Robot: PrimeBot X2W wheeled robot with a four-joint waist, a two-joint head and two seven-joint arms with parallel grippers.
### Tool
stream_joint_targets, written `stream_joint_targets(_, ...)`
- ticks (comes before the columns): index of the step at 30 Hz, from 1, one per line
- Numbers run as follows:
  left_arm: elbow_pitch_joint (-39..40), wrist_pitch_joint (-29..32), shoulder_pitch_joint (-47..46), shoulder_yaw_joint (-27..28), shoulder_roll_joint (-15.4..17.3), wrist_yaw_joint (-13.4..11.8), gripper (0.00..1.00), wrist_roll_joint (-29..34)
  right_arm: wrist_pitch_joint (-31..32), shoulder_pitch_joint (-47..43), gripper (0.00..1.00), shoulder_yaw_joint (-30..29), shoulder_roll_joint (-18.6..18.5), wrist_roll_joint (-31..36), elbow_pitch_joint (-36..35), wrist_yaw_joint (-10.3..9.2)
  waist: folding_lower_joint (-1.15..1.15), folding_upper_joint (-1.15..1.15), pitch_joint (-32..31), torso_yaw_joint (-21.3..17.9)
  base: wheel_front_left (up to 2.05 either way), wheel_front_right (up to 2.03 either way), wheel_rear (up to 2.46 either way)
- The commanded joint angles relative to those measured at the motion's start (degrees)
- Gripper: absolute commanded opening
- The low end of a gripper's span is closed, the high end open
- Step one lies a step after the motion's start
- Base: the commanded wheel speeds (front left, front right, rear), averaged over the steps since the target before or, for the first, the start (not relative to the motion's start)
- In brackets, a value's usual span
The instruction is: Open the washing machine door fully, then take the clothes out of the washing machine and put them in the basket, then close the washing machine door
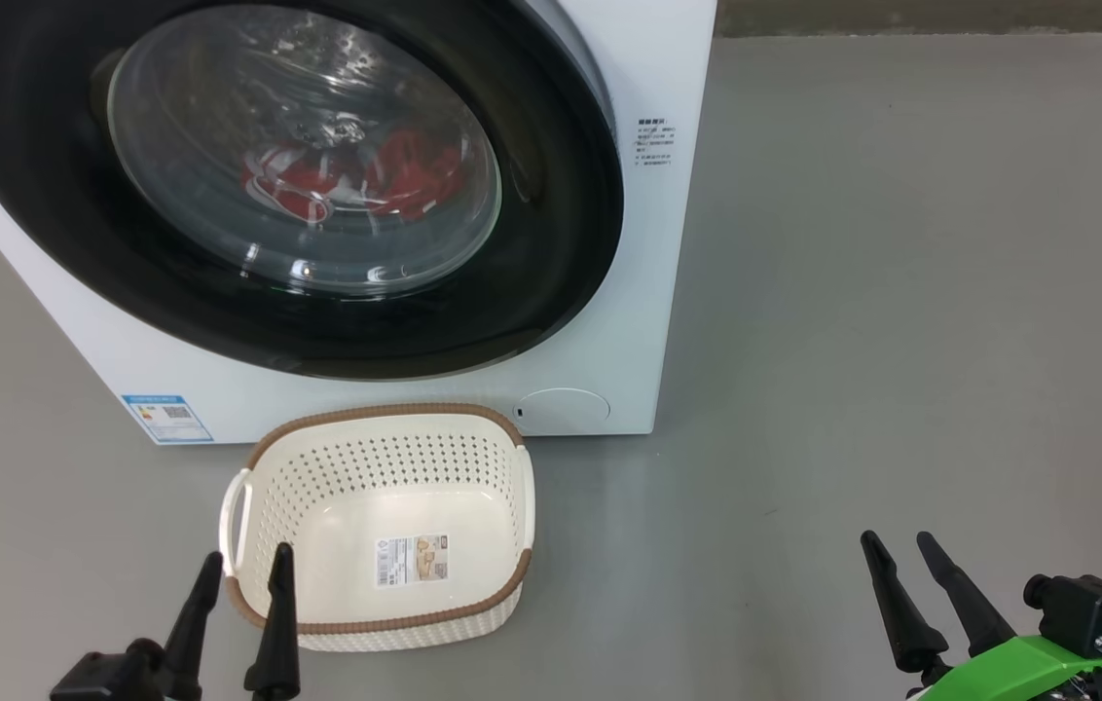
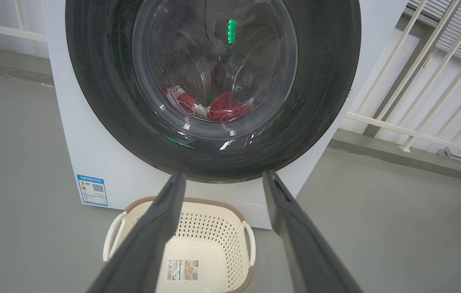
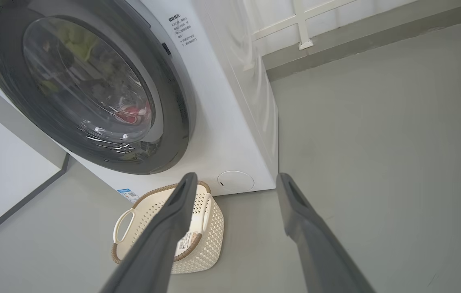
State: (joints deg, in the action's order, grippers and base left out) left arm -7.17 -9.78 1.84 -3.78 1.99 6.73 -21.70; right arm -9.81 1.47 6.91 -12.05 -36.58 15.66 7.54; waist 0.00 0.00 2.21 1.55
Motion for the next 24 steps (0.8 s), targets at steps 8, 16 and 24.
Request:
stream_joint_targets(8, 2.53, -2.14, -0.86, 0.98, 1.04, -0.48, 1.0, 7.01, -2.13, 2.24, 1.0, 1.23, -1.82, 6.36, -2.03, -0.05, 0.0, 0.0, 0.46, 0.0, 0.0, 0.0, 0.0)
stream_joint_targets(16, 2.73, -3.32, -0.6, 0.87, 1.09, -0.35, 1.0, 11.22, -3.3, 1.76, 1.0, 0.52, -2.22, 10.76, -2.56, -0.05, 0.0, 0.0, 0.64, -0.17, 0.0, 0.0, 0.0)
stream_joint_targets(24, 2.71, -4.66, -0.38, 0.75, 1.15, -0.18, 1.0, 16.73, -4.64, 0.58, 1.0, -0.98, -2.56, 16.38, -3.0, -0.05, 0.0, 0.0, 0.58, -0.38, 0.0, 0.0, 0.0)
